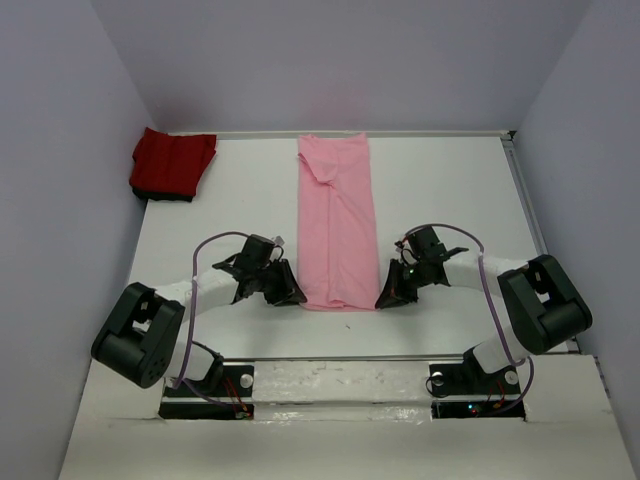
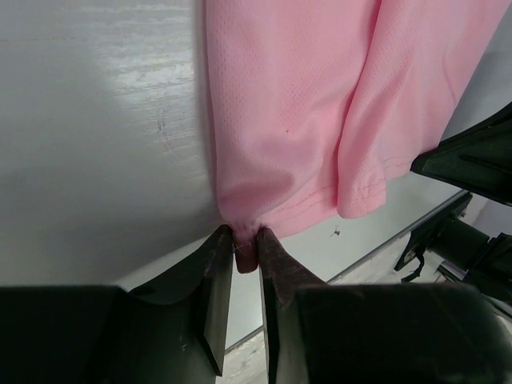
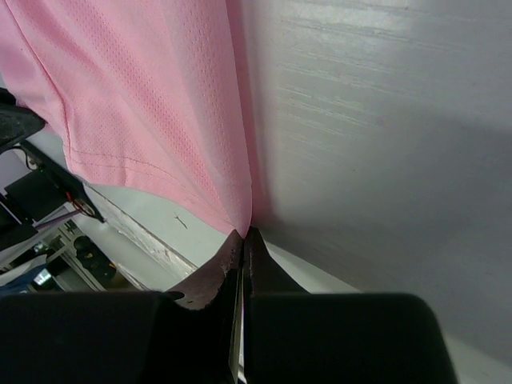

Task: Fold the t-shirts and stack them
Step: Grab the bottom of the folded rectangular tshirt with both arms, then fold the folded rectangular tshirt in 1/3 of the way

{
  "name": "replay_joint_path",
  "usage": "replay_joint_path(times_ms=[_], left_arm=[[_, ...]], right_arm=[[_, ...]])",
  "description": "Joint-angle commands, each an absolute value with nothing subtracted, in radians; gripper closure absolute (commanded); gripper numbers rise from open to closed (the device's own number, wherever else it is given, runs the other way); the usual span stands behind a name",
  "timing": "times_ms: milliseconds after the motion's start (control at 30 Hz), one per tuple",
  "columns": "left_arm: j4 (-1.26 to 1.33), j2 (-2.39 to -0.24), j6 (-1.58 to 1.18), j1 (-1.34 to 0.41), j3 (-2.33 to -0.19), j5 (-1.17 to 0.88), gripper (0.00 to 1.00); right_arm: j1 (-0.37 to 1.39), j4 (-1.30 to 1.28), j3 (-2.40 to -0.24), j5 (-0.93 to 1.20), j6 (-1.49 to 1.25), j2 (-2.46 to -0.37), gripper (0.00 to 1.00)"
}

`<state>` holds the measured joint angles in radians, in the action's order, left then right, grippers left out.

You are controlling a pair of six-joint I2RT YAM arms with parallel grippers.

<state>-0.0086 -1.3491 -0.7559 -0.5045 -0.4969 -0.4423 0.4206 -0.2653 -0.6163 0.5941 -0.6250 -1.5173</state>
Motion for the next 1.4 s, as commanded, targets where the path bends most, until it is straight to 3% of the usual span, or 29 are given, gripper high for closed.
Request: replay_joint_path(times_ms=[0,1367], left_arm=[[-0.04,-1.351,-0.729,-0.511,-0.535,-0.436,0.71],[-0.16,-1.376,-0.69,-0.489,-0.703,-0.403,0.73]], right_arm=[[0.433,-0.29,-0.666,0.577,-0.606,-1.513,1.0],[0.433,-0.445,-0.9,0.554,-0.569,-1.526,1.0]])
